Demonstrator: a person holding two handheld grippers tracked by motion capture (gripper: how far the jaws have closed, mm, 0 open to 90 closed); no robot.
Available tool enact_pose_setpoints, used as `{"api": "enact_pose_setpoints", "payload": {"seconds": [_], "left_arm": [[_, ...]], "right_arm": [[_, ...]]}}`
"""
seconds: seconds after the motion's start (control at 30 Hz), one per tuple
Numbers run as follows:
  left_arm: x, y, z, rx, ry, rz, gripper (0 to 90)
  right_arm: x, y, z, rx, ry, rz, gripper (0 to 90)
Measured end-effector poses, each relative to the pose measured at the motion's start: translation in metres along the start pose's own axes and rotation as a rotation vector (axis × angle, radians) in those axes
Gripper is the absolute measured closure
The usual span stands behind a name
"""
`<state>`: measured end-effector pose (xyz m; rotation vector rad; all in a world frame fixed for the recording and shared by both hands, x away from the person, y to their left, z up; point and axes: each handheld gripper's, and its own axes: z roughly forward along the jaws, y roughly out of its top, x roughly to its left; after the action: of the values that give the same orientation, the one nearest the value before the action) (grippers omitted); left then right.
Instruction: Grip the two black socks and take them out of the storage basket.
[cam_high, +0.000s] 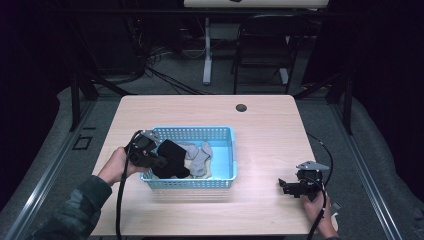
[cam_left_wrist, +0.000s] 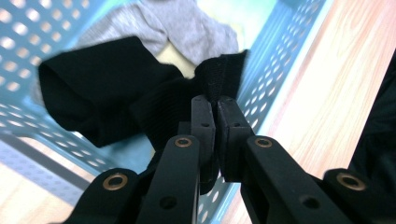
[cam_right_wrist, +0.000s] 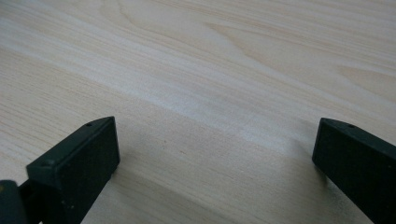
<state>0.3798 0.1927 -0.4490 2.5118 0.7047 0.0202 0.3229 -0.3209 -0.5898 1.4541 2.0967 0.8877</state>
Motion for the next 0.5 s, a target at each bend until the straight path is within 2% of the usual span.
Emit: {"api": "enact_pose_setpoints", "payload": {"seconds": [0.37,0.5], "left_arm": [[0.0,0.017,-0.024,-0.009,0.049,0.026,86.2],[0.0,0.022,-0.031,-0.015,0.066,0.024,86.2]], "right_arm": [[0.0,0.0,0.0,0.0,0.0,0.0,0.0],[0.0,0.0,0.0,0.0,0.0,0.0,0.0]]}}
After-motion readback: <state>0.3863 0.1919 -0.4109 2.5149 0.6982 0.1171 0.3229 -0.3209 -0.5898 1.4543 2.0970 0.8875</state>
